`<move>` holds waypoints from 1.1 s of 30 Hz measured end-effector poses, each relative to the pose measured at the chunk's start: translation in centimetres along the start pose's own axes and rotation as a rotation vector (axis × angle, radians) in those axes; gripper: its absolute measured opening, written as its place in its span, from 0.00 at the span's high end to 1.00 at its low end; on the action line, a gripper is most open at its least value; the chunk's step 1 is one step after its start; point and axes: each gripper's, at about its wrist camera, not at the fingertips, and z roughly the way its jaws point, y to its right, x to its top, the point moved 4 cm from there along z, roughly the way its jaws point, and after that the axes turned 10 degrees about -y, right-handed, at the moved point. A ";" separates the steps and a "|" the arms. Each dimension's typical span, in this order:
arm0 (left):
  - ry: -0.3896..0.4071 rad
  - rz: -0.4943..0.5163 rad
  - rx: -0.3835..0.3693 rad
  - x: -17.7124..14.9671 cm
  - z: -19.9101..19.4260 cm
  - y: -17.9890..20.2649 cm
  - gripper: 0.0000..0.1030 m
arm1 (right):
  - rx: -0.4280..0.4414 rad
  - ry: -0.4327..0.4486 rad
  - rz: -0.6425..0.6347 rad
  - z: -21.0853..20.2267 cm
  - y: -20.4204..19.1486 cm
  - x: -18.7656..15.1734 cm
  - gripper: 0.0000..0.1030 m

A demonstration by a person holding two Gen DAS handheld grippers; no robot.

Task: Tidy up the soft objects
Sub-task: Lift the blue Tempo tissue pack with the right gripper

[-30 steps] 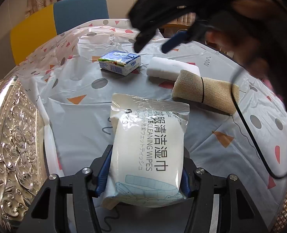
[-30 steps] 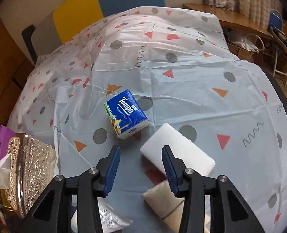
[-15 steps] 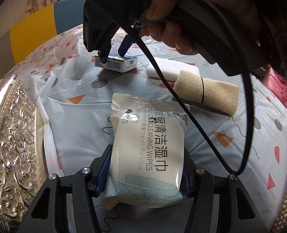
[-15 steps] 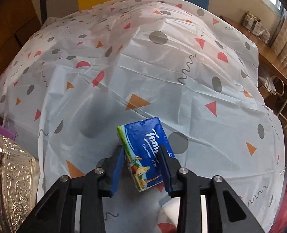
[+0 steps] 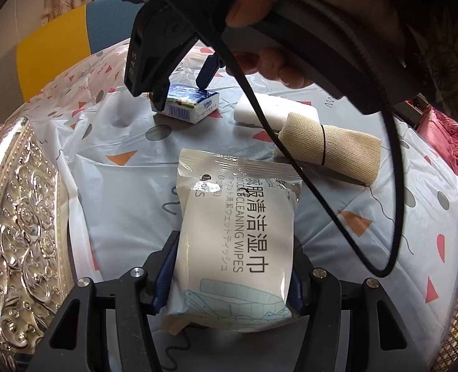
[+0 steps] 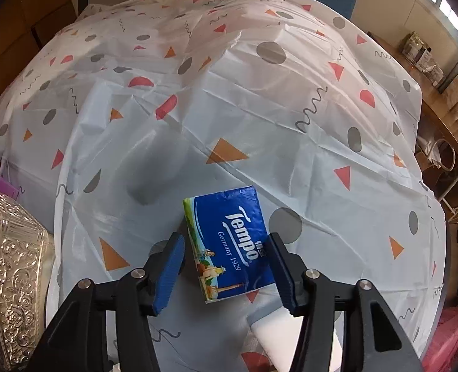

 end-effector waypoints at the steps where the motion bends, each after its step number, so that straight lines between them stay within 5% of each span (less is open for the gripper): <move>1: 0.000 -0.001 -0.001 0.0 0.0 0.0 0.42 | -0.004 -0.001 0.002 0.3 0.0 0.2 0.43; 9: 0.000 0.002 0.005 0.0 0.0 0.3 0.42 | 0.030 0.042 -0.001 -0.7 -0.4 -0.6 0.61; 14: 0.001 -0.002 -0.001 0.0 0.0 0.2 0.42 | -0.013 0.010 -0.013 -0.2 -0.8 -0.9 0.48; 18: 0.001 -0.002 0.001 0.1 0.0 0.1 0.42 | -0.062 0.011 0.008 0.2 -0.4 -0.1 0.46; 24: 0.003 -0.001 0.002 0.1 0.1 0.2 0.42 | -0.004 0.012 0.014 0.9 -1.3 -0.9 0.50; 33: 0.002 0.002 0.006 0.1 0.1 0.2 0.42 | 0.080 0.143 0.126 -6.6 -0.1 -7.8 0.50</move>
